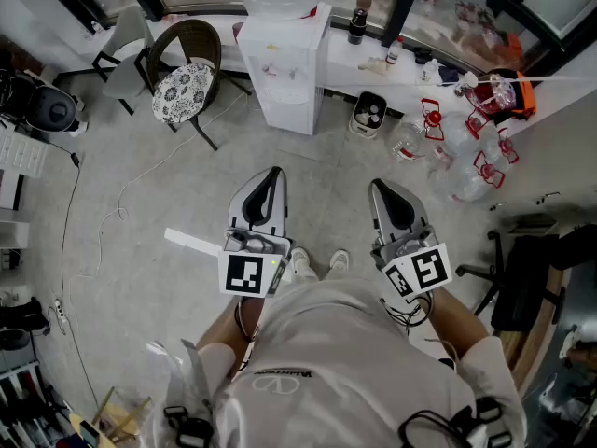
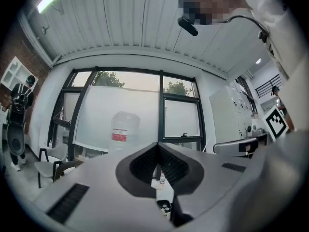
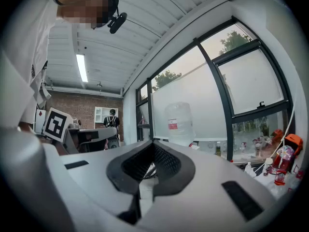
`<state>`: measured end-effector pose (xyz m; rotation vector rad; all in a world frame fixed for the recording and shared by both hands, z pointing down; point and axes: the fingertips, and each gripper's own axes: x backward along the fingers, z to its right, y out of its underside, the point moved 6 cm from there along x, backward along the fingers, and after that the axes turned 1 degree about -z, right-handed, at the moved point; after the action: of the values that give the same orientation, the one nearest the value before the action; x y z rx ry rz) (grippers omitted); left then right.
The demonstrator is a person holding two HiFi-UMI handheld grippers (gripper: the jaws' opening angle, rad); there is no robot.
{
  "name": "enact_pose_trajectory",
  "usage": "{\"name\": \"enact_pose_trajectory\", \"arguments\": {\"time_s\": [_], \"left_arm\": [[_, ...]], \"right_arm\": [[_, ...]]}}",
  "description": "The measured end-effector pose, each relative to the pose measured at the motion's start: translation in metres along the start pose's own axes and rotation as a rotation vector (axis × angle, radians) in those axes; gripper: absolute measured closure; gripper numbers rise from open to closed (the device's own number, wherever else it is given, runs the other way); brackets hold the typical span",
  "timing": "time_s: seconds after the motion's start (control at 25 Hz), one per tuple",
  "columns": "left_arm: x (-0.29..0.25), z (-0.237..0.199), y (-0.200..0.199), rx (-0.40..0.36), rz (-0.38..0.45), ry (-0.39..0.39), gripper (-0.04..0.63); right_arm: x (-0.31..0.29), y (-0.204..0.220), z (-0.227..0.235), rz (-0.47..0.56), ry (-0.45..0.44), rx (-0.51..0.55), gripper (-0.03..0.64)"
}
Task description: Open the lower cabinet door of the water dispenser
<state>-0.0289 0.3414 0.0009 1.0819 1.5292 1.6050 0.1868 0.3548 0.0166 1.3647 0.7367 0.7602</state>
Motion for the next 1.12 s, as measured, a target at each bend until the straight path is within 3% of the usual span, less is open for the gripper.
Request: {"name": "enact_pose_trajectory", "arguments": {"time_s": [0.72, 1.12], "left_arm": [[0.009, -0.061, 0.014, 0.023, -0.015, -0.003, 0.594], [-0.026, -0.08, 0.023, 0.019, -0.033, -0.042, 0.594]], "right_arm": [[-0.05, 0.01, -0.027, 0.009, 0.009, 0.007, 0.601], [-0.093, 0.009, 0.001, 0.007, -0.02, 0.013, 0.601]]}}
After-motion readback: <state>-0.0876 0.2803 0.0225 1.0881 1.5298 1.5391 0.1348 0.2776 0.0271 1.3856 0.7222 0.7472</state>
